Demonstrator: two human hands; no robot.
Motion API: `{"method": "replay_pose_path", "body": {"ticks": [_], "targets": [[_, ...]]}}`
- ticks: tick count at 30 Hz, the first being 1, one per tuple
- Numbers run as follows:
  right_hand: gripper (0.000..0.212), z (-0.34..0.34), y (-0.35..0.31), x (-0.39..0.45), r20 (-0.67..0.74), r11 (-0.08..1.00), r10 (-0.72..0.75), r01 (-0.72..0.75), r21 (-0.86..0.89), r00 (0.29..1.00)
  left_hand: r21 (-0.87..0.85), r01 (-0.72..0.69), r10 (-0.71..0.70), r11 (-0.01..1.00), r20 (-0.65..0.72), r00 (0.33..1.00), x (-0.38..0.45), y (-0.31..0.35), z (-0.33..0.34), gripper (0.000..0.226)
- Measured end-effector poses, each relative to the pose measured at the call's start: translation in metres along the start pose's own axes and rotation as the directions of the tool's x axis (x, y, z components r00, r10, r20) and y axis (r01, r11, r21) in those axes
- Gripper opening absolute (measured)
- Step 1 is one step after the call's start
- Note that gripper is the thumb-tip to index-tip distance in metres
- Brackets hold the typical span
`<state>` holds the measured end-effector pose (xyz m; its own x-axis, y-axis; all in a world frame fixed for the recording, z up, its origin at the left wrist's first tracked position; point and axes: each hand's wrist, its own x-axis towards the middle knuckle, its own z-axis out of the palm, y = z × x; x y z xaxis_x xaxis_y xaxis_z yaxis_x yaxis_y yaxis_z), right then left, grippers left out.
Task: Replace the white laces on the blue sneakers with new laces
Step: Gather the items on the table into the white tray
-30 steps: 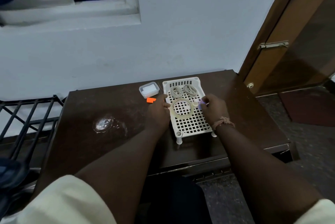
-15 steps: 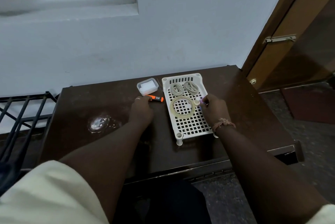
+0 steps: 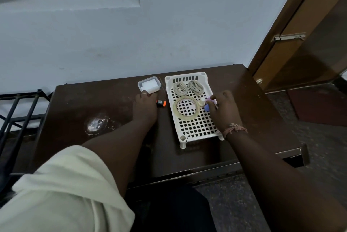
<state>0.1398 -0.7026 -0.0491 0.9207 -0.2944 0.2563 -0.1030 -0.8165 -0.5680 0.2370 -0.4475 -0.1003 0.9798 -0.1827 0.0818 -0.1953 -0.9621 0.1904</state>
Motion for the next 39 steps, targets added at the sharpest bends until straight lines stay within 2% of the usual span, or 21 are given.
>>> {"method": "replay_pose_path", "body": {"ticks": [2,6,11,13,17,20,22,27,29,32,34,39], "targets": [[0.011,-0.004,0.000,0.001,-0.007,1.000,0.011,-0.011,-0.006,1.000,-0.029,-0.022,0.021,0.999,-0.024,0.999,-0.006,0.002,-0.001,0.024],[0.010,-0.010,-0.005,0.000,-0.032,1.000,0.018,-0.019,-0.016,0.999,-0.027,-0.064,0.064,0.998,0.020,0.998,-0.020,-0.005,-0.007,0.021],[0.006,-0.015,-0.019,-0.005,-0.053,0.999,-0.029,0.030,0.029,0.998,-0.269,-0.096,0.064,0.958,-0.125,0.990,-0.032,-0.011,-0.022,0.027],[0.011,-0.015,-0.030,-0.011,-0.013,0.995,-0.104,0.104,0.008,0.995,-0.285,-0.222,0.173,0.933,-0.188,0.967,-0.031,-0.005,-0.035,0.030],[0.038,-0.011,-0.056,-0.029,0.155,0.964,-0.252,0.262,-0.047,0.955,-0.317,-0.450,0.394,0.835,-0.227,0.891,-0.033,0.030,-0.062,0.027],[0.038,-0.009,-0.063,-0.039,0.206,0.969,-0.216,0.235,-0.073,0.955,-0.372,-0.527,0.503,0.764,-0.168,0.848,-0.036,0.065,-0.070,0.032],[0.035,-0.011,-0.056,-0.046,0.175,0.982,-0.140,0.160,-0.103,0.974,-0.384,-0.536,0.529,0.752,-0.136,0.838,-0.038,0.083,-0.066,0.034],[0.015,-0.022,-0.027,-0.065,0.053,0.975,0.070,-0.057,-0.214,0.996,-0.444,-0.478,0.452,0.758,-0.172,0.875,-0.052,0.111,-0.056,0.043],[0.017,-0.026,-0.023,-0.068,0.022,0.959,0.147,-0.137,-0.246,0.989,-0.416,-0.457,0.421,0.786,-0.182,0.889,-0.055,0.111,-0.051,0.046],[0.027,-0.024,-0.027,-0.071,-0.003,0.907,0.259,-0.244,-0.344,0.966,-0.403,-0.306,0.277,0.862,-0.130,0.952,-0.058,0.098,-0.046,0.049],[0.032,-0.021,-0.032,-0.070,-0.012,0.875,0.323,-0.303,-0.377,0.946,-0.395,-0.227,0.202,0.890,-0.105,0.974,-0.059,0.086,-0.044,0.046],[0.026,-0.013,-0.042,-0.065,-0.007,0.823,0.425,-0.389,-0.414,0.905,-0.395,-0.123,0.102,0.910,-0.074,0.992,-0.062,0.058,-0.039,0.032]]}}
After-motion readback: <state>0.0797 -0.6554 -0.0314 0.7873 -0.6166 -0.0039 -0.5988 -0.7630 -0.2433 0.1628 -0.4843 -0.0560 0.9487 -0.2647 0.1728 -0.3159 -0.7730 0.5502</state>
